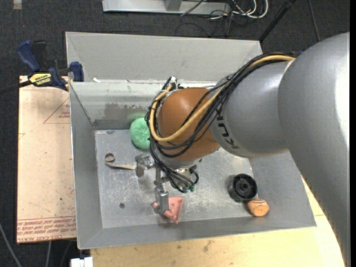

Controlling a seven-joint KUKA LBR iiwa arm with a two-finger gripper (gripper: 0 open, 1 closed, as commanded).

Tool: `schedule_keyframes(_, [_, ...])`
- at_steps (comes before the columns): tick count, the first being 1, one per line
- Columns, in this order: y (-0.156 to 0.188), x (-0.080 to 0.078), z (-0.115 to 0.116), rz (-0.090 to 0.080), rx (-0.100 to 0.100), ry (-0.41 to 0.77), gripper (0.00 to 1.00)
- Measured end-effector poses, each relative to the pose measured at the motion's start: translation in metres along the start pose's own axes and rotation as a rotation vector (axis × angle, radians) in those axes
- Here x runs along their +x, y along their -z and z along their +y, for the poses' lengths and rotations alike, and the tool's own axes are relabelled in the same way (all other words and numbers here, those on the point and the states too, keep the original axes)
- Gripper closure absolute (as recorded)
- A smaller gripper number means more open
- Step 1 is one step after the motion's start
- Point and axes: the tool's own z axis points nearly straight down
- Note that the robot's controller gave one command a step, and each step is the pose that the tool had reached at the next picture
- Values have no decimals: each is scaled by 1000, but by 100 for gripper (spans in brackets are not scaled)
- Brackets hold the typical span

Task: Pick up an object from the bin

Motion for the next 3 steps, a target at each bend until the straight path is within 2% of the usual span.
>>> schedule_keyframes(1, [-2, 6, -23, 0, 2, -89, 0])
schedule_keyframes(2, [7, 22, -49, 0, 0, -239, 0])
schedule_keyframes(3, [-10, 32, -57, -1, 1, -187, 0])
